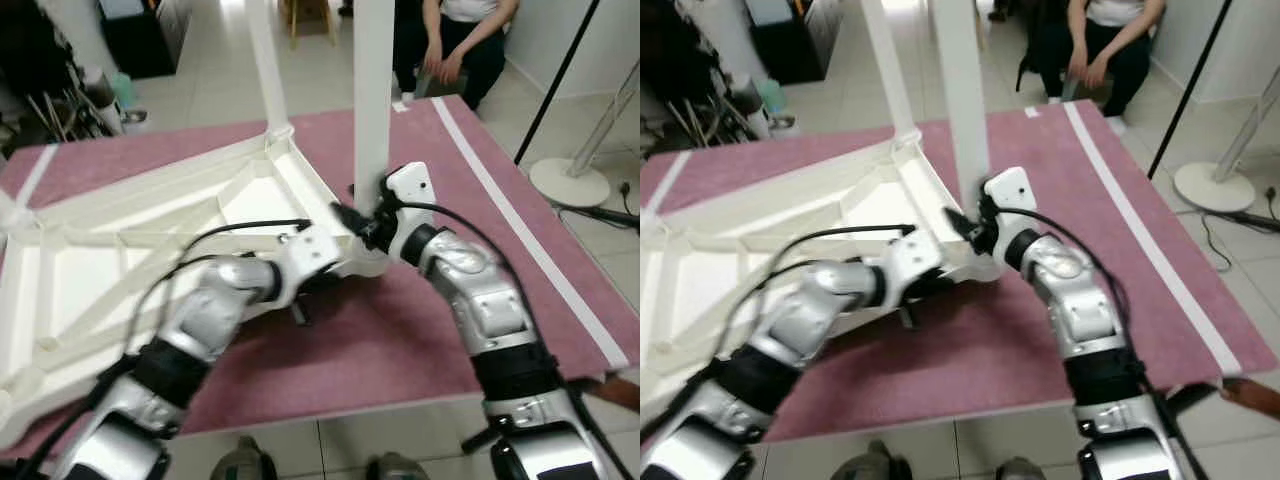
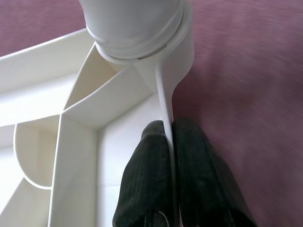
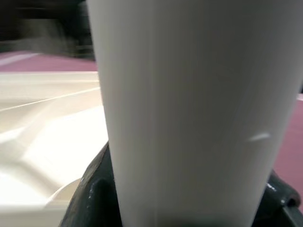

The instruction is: Building children table

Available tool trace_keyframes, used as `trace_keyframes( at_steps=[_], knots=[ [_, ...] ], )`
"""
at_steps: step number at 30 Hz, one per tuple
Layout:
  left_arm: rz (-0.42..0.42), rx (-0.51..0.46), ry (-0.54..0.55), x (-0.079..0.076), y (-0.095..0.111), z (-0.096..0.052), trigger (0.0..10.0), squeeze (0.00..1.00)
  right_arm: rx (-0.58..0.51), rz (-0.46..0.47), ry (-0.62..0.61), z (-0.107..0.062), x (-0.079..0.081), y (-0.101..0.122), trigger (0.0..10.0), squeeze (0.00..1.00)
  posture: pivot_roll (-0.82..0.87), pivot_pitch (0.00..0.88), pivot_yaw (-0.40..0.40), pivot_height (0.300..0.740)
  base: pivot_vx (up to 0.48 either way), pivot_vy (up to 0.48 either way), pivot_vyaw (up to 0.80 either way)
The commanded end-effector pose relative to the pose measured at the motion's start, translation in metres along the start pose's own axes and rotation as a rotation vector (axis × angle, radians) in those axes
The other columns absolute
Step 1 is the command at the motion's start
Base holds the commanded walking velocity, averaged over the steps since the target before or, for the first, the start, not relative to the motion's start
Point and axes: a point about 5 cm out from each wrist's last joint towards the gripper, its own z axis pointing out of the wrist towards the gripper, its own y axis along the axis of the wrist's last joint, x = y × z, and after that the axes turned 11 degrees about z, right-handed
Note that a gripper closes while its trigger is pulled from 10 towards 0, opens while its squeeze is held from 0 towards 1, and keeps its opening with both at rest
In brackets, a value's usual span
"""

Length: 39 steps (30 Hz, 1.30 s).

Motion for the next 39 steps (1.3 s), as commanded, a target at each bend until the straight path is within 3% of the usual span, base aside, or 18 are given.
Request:
trace_keyframes(
  at_steps=[1, 4, 5, 11, 12, 13, 15, 16, 17, 19, 22, 24, 26, 27, 29, 30, 36, 39],
  knots=[
    [0.171, -0.151, 0.182, 0.019, 0.047, -0.007, 0.0, 0.00, 0.113, -0.042, -0.207, -0.001, -0.015, -0.027, 0.0, 0.00, 0.01, 0.000, 0.122, 0.740, 0.000, 0.000, 0.00],
    [0.185, -0.160, 0.163, 0.016, 0.049, -0.006, 0.0, 0.00, 0.089, -0.019, -0.210, 0.000, -0.007, -0.026, 0.0, 0.00, 0.01, 0.000, 0.128, 0.740, 0.000, 0.000, 0.00],
    [0.189, -0.166, 0.149, 0.015, 0.049, -0.006, 0.0, 0.00, 0.066, 0.002, -0.173, 0.000, 0.000, -0.024, 10.0, 0.00, 0.01, 0.000, 0.128, 0.740, 0.000, 0.000, 0.00],
    [0.202, -0.179, 0.105, 0.009, 0.046, -0.009, 0.0, 0.00, -0.042, 0.054, -0.025, 0.000, 0.017, -0.010, 10.0, 0.05, 0.01, 0.000, 0.127, 0.740, 0.000, 0.000, 0.00],
    [0.201, -0.187, 0.089, 0.007, 0.045, -0.011, 0.0, 0.00, -0.076, 0.082, 0.067, -0.002, 0.023, -0.003, 10.0, 1.00, 0.01, 0.000, 0.125, 0.740, 0.000, 0.000, 0.00],
    [0.204, -0.201, 0.065, 0.004, 0.045, -0.014, 0.0, 0.00, -0.109, 0.104, 0.190, -0.007, 0.029, 0.005, 10.0, 1.00, 0.01, 0.000, 0.125, 0.740, 0.000, 0.000, 0.00],
    [0.206, -0.211, 0.051, 0.002, 0.044, -0.016, 0.0, 0.00, -0.132, 0.114, 0.266, -0.011, 0.034, 0.011, 10.0, 1.00, 0.01, 0.000, 0.125, 0.740, 0.000, 0.000, 0.00],
    [0.208, -0.226, 0.027, 0.000, 0.044, -0.020, 0.0, 0.00, -0.146, 0.094, 0.367, -0.018, 0.036, 0.017, 10.0, 0.00, 0.01, 0.000, 0.122, 0.740, 0.000, 0.000, 0.00],
    [0.208, -0.226, 0.027, 0.000, 0.044, -0.020, 0.0, 0.00, -0.146, 0.094, 0.367, -0.018, 0.036, 0.017, 10.0, 0.00, 0.01, 0.000, 0.122, 0.740, 0.000, 0.000, 0.00],
    [0.227, -0.261, -0.035, -0.007, 0.043, -0.029, 0.0, 0.00, -0.120, 0.047, 0.567, -0.034, 0.034, 0.021, 10.0, 0.00, 0.01, 0.000, 0.119, 0.740, 0.000, 0.000, 0.00],
    [0.245, -0.281, -0.087, -0.013, 0.041, -0.037, 0.0, 0.00, -0.079, 0.033, 0.669, -0.042, 0.030, 0.021, 10.0, 0.00, 0.01, 0.000, 0.117, 0.740, 0.000, 0.000, 0.00],
    [0.278, -0.305, -0.217, -0.025, 0.032, -0.056, 0.0, 0.00, 0.045, 0.015, 0.880, -0.058, 0.016, 0.017, 10.0, 0.00, 0.02, 0.000, 0.114, 0.740, 0.000, 0.000, 0.00],
    [0.278, -0.304, -0.243, -0.028, 0.029, -0.060, 0.0, 0.00, 0.080, -0.005, 0.924, -0.062, 0.014, 0.014, 10.0, 0.00, 0.02, 0.000, 0.114, 0.740, 0.000, 0.000, 0.00],
    [0.277, -0.299, -0.258, -0.029, 0.027, -0.062, 0.0, 0.00, 0.116, -0.014, 0.977, -0.066, 0.012, 0.010, 4.0, 0.00, 0.02, 0.000, 0.114, 0.740, 0.000, 0.000, 0.00],
    [0.276, -0.295, -0.264, -0.030, 0.025, -0.063, 0.0, 0.00, 0.137, -0.019, 1.007, -0.068, 0.012, 0.008, 4.0, 0.00, 0.02, 0.000, 0.114, 0.740, 0.000, 0.000, 0.00],
    [0.275, -0.290, -0.263, -0.029, 0.024, -0.063, 0.0, 0.00, 0.157, -0.006, 1.030, -0.070, 0.012, 0.007, 0.0, 0.00, 0.02, 0.000, 0.114, 0.740, 0.000, 0.000, 0.00],
    [0.263, -0.279, -0.216, -0.024, 0.025, -0.059, 0.0, 0.00, 0.156, 0.014, 0.981, -0.064, 0.013, 0.002, 0.0, 0.00, 0.03, 0.000, 0.110, 0.740, 0.000, 0.000, 0.00],
    [0.233, -0.231, -0.076, -0.009, 0.029, -0.045, 0.0, 0.00, 0.151, -0.010, 0.698, -0.038, 0.010, -0.011, 0.0, 0.00, 0.03, 0.000, 0.112, 0.740, 0.000, 0.000, 0.00]
  ],
)
